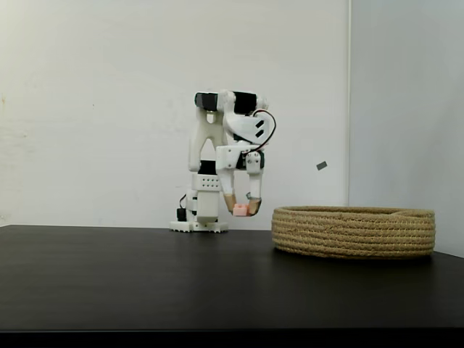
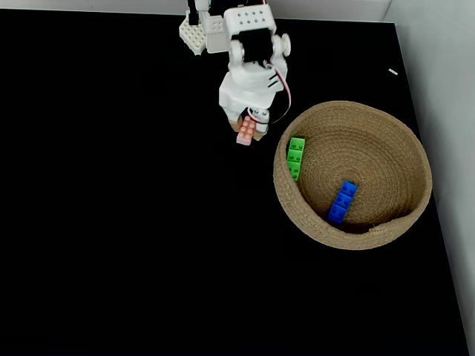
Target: Place the lego blocks in the tray
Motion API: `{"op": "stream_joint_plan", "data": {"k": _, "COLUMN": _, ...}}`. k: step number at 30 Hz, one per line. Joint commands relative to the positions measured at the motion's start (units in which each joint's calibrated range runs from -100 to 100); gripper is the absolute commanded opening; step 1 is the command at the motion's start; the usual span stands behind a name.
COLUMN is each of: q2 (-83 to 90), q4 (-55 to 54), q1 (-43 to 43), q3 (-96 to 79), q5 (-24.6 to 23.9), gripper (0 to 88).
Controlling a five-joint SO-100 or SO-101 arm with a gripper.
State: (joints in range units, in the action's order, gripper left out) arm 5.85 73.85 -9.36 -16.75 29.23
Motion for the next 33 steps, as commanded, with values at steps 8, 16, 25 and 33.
{"op": "stream_joint_plan", "data": {"k": 8, "q2": 17.71, "q4": -15.67, "q1": -10.42, "q3": -1.99, "q5": -10.45, "gripper": 0.3}}
{"op": "stream_joint_plan", "data": {"k": 16, "q2": 17.88, "q4": -19.25, "q1": -7.87, "q3": -5.64, "q5": -12.84, "gripper": 31.0}}
{"op": "stream_joint_plan", "data": {"k": 25, "q2": 24.07, "q4": -18.58, "q1": -1.19, "q3": -15.67, "q5": -6.45, "gripper": 2.2}}
{"op": "stream_joint_plan", "data": {"k": 33, "q2": 44.62, "q4": -19.17, "q1": 8.87, "q3": -40.30, "q5": -7.33, "gripper": 0.0}}
